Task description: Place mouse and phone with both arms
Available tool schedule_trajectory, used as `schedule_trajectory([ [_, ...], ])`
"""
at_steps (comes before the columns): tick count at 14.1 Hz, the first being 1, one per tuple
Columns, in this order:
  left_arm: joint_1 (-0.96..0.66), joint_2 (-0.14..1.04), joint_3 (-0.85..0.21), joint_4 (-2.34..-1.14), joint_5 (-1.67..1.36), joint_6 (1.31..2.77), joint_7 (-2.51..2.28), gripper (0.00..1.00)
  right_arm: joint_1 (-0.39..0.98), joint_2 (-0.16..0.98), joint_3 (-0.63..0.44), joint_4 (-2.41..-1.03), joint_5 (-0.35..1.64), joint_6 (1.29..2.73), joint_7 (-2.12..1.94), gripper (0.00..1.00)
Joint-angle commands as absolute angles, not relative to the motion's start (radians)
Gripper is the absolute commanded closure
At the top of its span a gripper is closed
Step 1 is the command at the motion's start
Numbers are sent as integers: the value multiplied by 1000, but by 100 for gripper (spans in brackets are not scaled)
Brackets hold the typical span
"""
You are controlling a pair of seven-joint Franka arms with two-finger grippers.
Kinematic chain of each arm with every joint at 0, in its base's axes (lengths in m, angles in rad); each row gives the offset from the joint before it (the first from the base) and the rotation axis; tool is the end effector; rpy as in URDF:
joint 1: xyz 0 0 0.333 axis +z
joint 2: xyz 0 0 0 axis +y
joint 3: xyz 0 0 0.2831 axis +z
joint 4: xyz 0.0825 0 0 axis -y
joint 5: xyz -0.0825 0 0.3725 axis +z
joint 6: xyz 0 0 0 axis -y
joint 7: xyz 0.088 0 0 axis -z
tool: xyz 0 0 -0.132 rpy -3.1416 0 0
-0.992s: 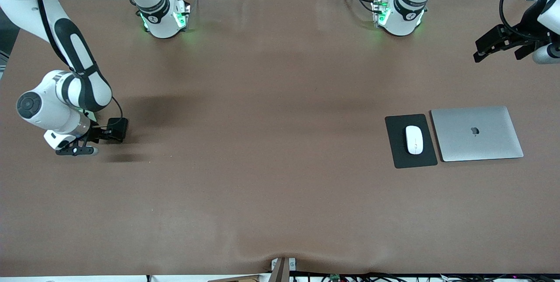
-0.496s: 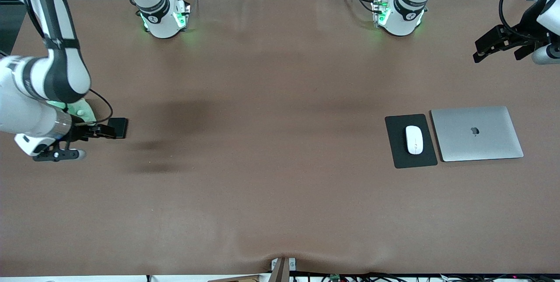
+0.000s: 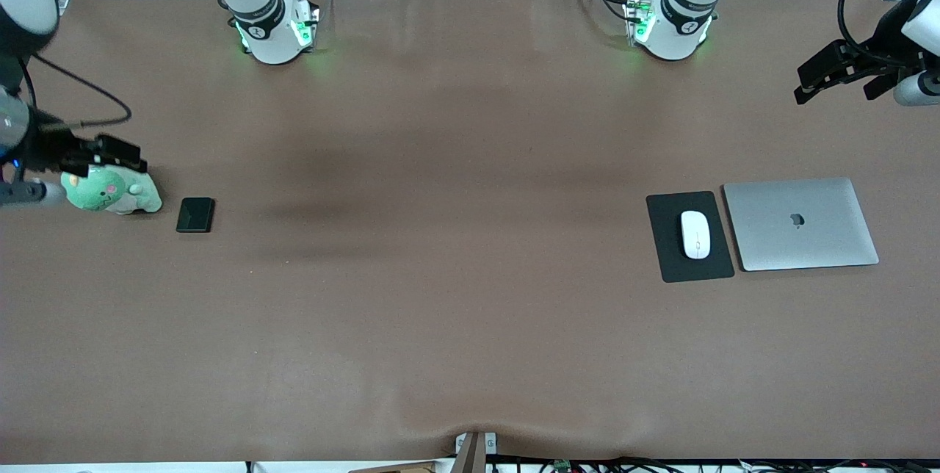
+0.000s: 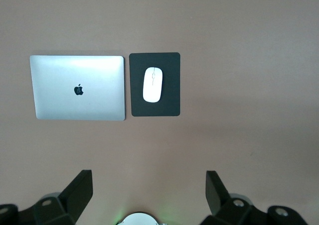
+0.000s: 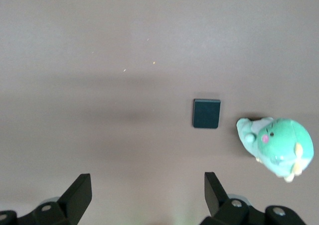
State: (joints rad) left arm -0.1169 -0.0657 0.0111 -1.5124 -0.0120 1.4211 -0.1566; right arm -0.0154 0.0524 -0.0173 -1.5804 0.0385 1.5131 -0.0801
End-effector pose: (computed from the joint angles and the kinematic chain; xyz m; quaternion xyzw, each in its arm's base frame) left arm 0.5048 -0.0551 0.6147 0.9996 0.0246 -0.0135 0.0046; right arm 0.5456 -0.0124 0.5292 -0.9978 -0.0236 0.0586 0.0221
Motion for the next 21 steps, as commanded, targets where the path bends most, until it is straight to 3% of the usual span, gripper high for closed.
schedule_trajectory([
  [1,-118,-72,11,-1511,-17,1425,-150,0,-37,-12,-3,-1589,26,1467,-61,0],
  [21,-114,-63,20,-1471,-14,1402,-160,0,-74,-43,-12,-1574,25,1465,-63,0],
])
